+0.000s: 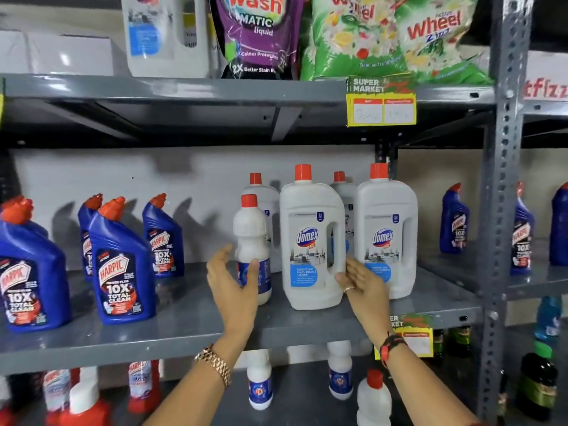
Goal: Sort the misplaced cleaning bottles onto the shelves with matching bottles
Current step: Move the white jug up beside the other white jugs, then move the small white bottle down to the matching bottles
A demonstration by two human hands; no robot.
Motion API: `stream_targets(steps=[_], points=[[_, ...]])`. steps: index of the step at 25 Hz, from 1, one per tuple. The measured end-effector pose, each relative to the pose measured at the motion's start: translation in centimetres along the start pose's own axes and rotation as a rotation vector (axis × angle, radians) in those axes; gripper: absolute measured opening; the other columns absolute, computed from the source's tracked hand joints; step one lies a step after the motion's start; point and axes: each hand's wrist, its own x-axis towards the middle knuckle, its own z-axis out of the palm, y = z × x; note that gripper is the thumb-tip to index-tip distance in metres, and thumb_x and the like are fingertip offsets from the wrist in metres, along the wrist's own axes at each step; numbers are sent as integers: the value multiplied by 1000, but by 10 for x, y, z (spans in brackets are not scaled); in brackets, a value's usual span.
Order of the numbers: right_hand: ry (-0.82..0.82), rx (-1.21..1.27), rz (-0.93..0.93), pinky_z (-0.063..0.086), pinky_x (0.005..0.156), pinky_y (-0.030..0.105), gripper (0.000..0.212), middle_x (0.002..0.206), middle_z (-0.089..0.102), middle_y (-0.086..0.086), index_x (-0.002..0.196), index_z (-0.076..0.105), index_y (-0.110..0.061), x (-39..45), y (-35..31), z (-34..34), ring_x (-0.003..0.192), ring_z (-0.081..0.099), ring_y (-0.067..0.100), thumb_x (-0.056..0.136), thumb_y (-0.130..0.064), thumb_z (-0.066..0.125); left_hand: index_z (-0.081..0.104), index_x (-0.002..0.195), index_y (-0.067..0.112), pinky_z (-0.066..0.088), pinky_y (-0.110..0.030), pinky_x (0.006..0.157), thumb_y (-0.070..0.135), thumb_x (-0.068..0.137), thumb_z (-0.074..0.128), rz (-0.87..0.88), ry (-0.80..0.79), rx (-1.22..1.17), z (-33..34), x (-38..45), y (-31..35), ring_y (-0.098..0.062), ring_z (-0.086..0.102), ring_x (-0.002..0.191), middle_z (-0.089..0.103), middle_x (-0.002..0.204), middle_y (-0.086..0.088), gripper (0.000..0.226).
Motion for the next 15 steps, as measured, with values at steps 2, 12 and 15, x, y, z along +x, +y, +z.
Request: stream_targets(steps=[2, 12, 15], points=[[-29, 21, 17, 44, 75, -1, 49, 116, 59, -3, 127, 51, -5, 2, 1, -1, 96, 61, -1, 81, -5, 67, 37, 132, 15, 41, -37, 101, 28, 69, 78, -147, -178, 115, -4, 19, -8, -21, 45, 122, 46, 135, -3, 77], [-101, -17, 43, 48, 87, 23, 42, 108, 65, 4, 115, 55, -10, 5, 1, 0, 100, 62, 17, 77, -4, 71, 57, 106, 30, 49, -24, 67, 54, 46, 83, -240, -254, 227, -46, 7, -3, 2, 63, 74, 66, 92, 13, 70], [-84, -38, 6, 49, 88, 22, 41, 108, 65, 3, 113, 56, -10, 4, 1, 2, 99, 63, 15, 76, -5, 72, 58, 103, 34, 50, -14, 59, 54, 47, 83, -155, -187, 93, -75, -23, 10, 8, 66, 70, 71, 83, 20, 64]])
